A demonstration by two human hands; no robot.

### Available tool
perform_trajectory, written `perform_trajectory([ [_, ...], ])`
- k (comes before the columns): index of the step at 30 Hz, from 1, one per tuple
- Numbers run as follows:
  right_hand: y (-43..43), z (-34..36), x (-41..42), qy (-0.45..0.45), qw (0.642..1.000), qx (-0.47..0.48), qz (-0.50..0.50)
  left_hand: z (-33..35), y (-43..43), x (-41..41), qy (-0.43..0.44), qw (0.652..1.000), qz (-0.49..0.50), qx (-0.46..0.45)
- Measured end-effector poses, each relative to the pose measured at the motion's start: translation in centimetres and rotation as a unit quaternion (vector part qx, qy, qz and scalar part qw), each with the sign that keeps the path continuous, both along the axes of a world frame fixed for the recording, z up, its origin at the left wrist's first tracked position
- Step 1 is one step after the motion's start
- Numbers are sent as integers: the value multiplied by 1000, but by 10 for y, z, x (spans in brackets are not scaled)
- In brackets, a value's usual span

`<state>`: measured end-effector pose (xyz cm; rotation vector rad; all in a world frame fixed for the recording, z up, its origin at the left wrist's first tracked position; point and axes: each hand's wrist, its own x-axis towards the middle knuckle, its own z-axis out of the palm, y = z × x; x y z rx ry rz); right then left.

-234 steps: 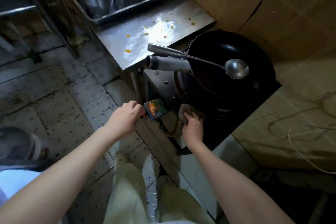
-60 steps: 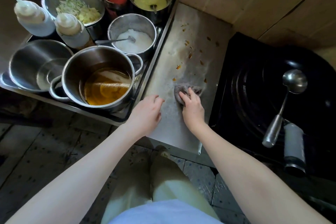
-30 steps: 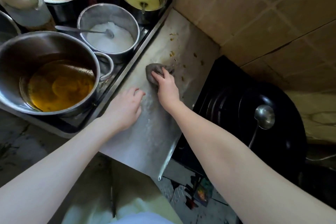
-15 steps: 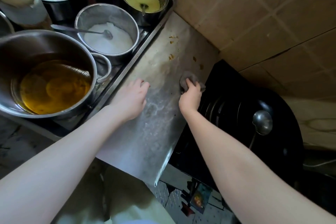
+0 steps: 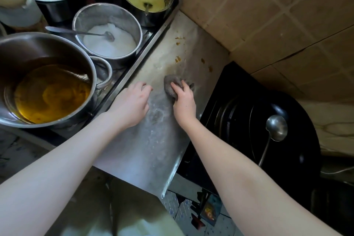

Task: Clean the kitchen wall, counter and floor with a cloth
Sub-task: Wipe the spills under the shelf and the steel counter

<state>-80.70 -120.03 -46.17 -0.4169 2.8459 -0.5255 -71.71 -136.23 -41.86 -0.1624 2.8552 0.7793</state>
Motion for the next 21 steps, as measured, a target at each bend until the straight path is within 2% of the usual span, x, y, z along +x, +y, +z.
perform_trajectory([
  [2,2,1,-21,6,1000,-6,-17,-1,-1,-3,2,1000,-1,-6],
  [8,25,7,-90,20,989,-5,-149,3,3,-25,15,999,-15,-25],
  [12,35,11,-125,22,983,-9,-179,7,5,-43,28,999,-26,-32],
  [15,26,12,-148,30,985,6,-167,9,2,-50,38,999,-19,-34],
  [21,-21,3,-142,32,997,25,-67,7,-5,-56,38,997,-25,-54],
])
